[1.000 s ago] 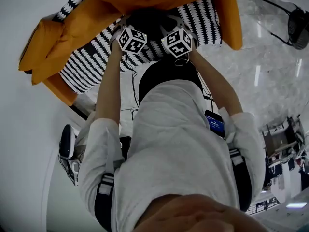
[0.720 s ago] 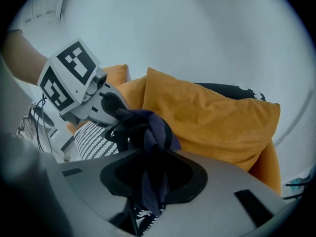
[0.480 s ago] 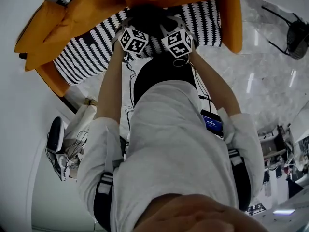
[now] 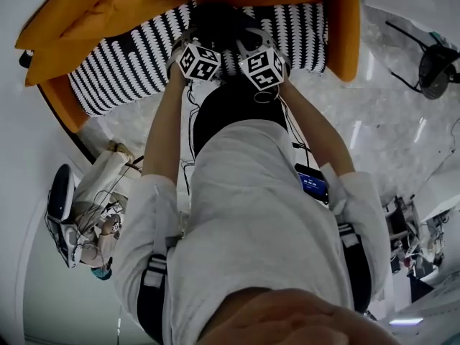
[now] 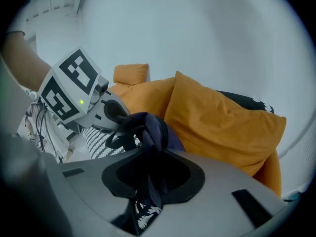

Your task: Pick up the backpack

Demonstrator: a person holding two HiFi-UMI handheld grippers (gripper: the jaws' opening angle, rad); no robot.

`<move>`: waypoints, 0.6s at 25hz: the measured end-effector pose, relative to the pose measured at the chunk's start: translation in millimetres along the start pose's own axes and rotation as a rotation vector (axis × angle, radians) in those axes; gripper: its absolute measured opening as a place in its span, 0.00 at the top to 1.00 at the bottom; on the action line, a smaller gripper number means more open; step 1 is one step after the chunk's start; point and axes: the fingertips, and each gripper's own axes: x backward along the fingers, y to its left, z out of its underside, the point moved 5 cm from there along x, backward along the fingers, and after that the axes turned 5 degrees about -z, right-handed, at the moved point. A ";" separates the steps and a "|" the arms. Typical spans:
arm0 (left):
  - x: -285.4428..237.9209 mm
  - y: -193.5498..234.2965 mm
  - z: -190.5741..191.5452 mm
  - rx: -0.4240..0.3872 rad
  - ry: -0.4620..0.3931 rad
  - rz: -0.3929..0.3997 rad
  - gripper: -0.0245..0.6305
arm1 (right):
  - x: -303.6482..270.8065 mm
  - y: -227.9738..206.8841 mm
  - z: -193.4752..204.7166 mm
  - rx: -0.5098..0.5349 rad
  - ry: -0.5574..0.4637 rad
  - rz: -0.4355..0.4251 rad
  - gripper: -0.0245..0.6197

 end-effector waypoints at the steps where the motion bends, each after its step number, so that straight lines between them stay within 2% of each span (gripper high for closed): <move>1: 0.7 -3.2 5.1 0.006 -0.001 -0.001 0.84 | -0.3 4.3 3.1 0.005 0.003 -0.001 0.80; 15: 19.3 -39.7 54.6 0.101 -0.009 -0.017 0.85 | 5.8 53.3 36.4 0.054 0.030 -0.025 0.80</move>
